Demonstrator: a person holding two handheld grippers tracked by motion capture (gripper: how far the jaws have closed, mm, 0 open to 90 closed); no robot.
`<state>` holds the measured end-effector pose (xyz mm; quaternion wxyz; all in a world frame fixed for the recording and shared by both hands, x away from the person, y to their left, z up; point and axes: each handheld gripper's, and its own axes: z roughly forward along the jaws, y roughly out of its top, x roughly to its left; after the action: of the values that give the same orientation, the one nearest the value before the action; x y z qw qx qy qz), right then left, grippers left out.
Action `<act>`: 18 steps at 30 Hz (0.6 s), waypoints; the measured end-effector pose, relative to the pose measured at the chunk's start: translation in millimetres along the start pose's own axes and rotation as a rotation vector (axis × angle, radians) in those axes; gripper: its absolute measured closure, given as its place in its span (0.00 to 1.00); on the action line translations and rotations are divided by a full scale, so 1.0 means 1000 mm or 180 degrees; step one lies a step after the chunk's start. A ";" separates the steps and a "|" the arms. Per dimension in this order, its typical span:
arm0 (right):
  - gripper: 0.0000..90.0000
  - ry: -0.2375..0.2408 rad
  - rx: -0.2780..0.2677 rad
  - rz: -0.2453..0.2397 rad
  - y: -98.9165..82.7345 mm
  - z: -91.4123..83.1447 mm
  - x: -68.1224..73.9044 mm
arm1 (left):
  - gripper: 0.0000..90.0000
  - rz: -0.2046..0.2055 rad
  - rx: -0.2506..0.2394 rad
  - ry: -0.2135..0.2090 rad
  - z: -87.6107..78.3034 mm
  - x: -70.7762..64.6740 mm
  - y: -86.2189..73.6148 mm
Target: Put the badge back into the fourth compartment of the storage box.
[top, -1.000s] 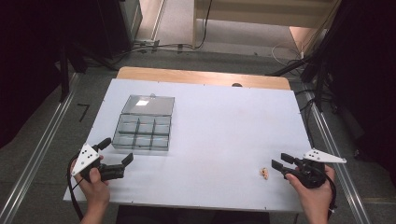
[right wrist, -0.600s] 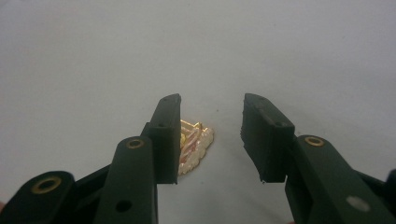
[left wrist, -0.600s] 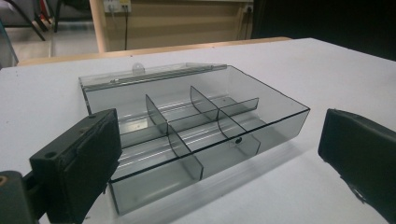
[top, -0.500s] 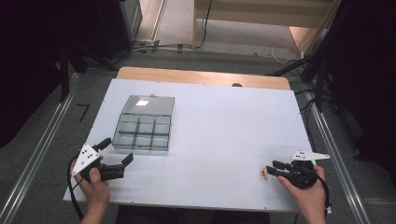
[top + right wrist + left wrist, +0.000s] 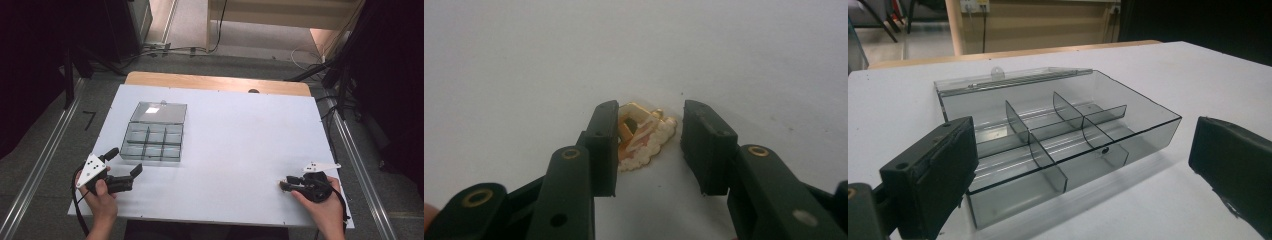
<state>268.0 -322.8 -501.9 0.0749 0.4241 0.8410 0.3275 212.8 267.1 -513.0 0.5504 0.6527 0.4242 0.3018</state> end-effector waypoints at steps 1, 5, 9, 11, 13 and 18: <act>0.64 0.0000 0.0028 -0.0007 0.000 0.001 0.001 | 0.00 0.0002 0.0000 0.0000 0.000 0.000 0.000; 0.66 -0.0013 0.0025 -0.0023 0.001 0.001 0.002 | 0.00 0.0000 0.0000 0.0001 0.000 0.000 0.000; 0.67 -0.0002 0.0027 -0.0020 0.001 0.002 0.002 | 0.00 0.0002 0.0002 0.0003 0.000 0.000 0.000; 0.68 0.0020 0.0018 -0.0022 0.001 0.002 0.001 | 0.00 0.0002 0.0003 0.0004 0.000 0.000 0.000; 0.69 0.0045 0.0011 -0.0018 0.001 0.002 0.001 | 0.00 0.0000 0.0004 0.0007 0.000 0.000 0.000; 0.69 0.0065 -0.0003 -0.0016 0.001 0.003 0.003 | 0.00 0.0009 0.0012 0.0014 0.000 0.000 0.000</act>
<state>268.1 -318.9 -503.5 0.0674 0.4186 0.8426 0.3320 212.8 266.8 -513.0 0.5478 0.6537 0.4250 0.3032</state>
